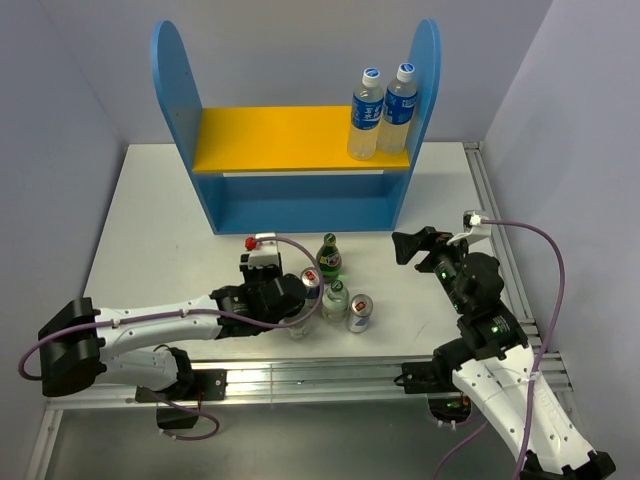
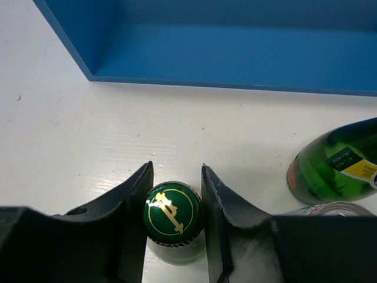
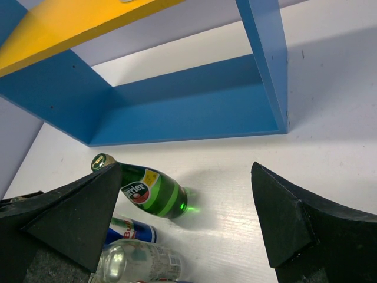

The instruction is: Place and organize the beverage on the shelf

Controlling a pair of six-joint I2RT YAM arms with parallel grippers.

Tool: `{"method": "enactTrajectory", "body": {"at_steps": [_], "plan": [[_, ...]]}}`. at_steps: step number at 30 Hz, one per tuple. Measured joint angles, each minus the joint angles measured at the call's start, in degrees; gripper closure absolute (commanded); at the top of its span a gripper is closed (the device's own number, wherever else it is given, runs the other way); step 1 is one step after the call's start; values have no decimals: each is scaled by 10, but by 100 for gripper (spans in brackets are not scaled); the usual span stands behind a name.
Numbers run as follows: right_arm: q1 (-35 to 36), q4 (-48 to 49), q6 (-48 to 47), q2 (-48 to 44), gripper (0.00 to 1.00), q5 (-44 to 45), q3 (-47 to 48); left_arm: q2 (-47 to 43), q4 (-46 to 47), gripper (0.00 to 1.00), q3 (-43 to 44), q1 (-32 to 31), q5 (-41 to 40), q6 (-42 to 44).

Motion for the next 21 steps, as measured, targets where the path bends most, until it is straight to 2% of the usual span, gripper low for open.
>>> {"method": "enactTrajectory", "body": {"at_steps": [7, 14, 21], "plan": [[0, 0, 1, 0, 3, 1, 0, -3, -40, 100, 46, -1, 2, 35], [0, 0, 2, 0, 3, 2, 0, -31, -2, 100, 110, 7, 20, 147], [0, 0, 1, 0, 3, 2, 0, -29, 23, 100, 215, 64, 59, 259]]}}
